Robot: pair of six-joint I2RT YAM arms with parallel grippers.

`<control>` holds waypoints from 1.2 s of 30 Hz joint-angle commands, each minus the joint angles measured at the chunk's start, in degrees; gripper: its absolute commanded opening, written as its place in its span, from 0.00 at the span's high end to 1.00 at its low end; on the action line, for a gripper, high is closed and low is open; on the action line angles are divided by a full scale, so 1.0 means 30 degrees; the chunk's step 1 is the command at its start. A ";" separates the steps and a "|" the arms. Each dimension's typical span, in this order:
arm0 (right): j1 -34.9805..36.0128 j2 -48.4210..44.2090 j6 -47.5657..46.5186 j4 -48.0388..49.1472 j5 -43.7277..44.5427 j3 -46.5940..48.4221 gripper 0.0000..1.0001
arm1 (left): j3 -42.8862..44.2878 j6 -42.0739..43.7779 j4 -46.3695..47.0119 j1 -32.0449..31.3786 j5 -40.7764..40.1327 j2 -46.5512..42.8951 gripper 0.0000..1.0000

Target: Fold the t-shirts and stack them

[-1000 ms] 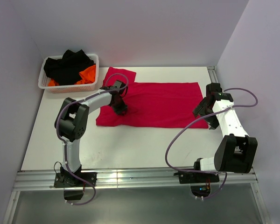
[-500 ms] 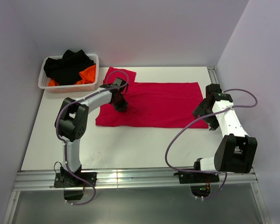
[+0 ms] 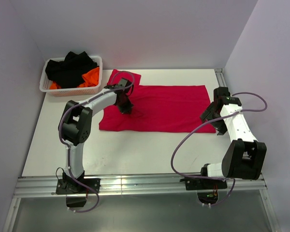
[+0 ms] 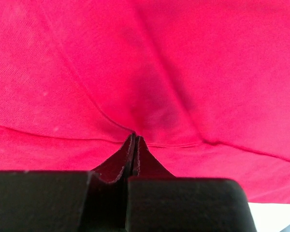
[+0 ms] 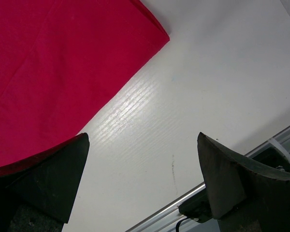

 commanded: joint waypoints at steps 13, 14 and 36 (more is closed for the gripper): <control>-0.0172 -0.1390 -0.0297 -0.0083 0.0413 -0.0995 0.00 | 1.1448 0.1611 0.0273 0.1305 0.1799 0.5884 0.03; -0.0172 -0.1419 -0.0297 -0.0054 0.0325 -0.1024 0.00 | 1.1451 0.1581 0.0389 0.1394 0.1772 0.5769 0.01; -0.1749 -0.1830 0.0635 0.4485 -0.5620 -0.4330 0.00 | -0.6942 -0.0027 -0.3127 0.2741 -0.1658 -0.9523 0.08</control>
